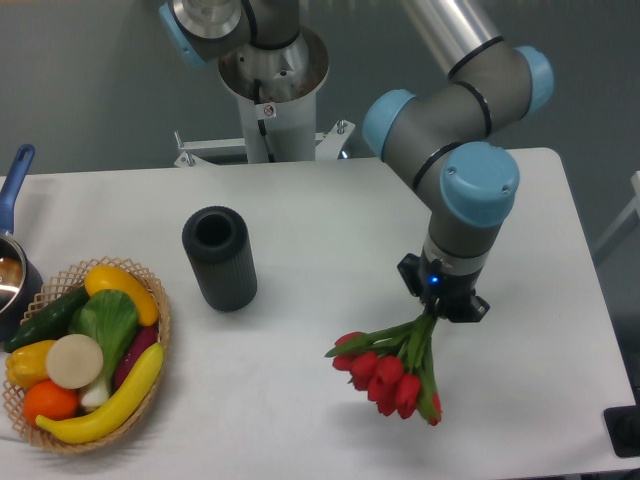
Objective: Insert the flowers into the vase
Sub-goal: 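Carry the red tulip bunch with the gripper toward the black vase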
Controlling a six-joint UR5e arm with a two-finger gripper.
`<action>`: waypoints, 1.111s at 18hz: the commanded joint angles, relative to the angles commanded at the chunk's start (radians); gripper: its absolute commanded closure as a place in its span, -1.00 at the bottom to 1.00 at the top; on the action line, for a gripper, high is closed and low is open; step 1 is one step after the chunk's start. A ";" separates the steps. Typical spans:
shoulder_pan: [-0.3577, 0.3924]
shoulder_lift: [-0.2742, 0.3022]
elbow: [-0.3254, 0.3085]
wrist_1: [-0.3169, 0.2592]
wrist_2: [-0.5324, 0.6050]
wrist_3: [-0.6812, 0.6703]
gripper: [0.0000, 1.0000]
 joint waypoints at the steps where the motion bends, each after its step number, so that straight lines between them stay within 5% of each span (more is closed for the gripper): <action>1: -0.003 0.000 0.000 0.002 -0.008 -0.011 0.97; 5: -0.045 -0.006 -0.005 0.070 -0.086 -0.081 0.96; 16: -0.064 -0.020 -0.005 0.092 -0.527 -0.149 0.95; 20: -0.058 -0.009 -0.060 0.260 -0.756 -0.249 0.93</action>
